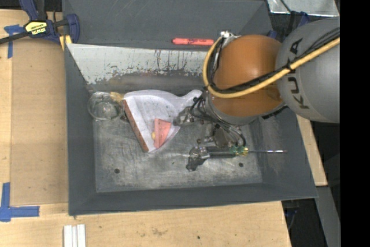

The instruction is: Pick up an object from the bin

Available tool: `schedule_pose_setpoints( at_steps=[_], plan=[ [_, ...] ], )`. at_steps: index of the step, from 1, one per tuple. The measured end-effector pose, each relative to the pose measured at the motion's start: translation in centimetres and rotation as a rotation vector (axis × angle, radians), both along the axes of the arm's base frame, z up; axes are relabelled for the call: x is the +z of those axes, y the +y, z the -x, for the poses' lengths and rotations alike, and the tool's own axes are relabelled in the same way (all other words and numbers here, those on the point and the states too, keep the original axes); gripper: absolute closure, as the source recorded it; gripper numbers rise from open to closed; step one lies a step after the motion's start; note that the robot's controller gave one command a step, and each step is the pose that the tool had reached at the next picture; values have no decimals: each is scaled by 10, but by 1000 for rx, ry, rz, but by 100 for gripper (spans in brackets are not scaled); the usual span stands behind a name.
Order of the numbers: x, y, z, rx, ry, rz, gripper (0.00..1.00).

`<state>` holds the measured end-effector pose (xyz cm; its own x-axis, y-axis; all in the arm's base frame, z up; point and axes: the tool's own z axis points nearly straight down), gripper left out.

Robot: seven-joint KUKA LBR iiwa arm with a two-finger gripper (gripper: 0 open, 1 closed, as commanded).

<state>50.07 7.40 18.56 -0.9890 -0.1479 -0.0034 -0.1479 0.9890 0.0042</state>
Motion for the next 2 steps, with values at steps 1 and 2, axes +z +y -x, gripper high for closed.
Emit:
schedule_pose_setpoints(
  at_steps=[1, 2],
  plan=[
    [-47, -65, 9, -192, -3, 4, 0],
    [-80, -103, 12, -204, 5, 6, 0]
  ],
)
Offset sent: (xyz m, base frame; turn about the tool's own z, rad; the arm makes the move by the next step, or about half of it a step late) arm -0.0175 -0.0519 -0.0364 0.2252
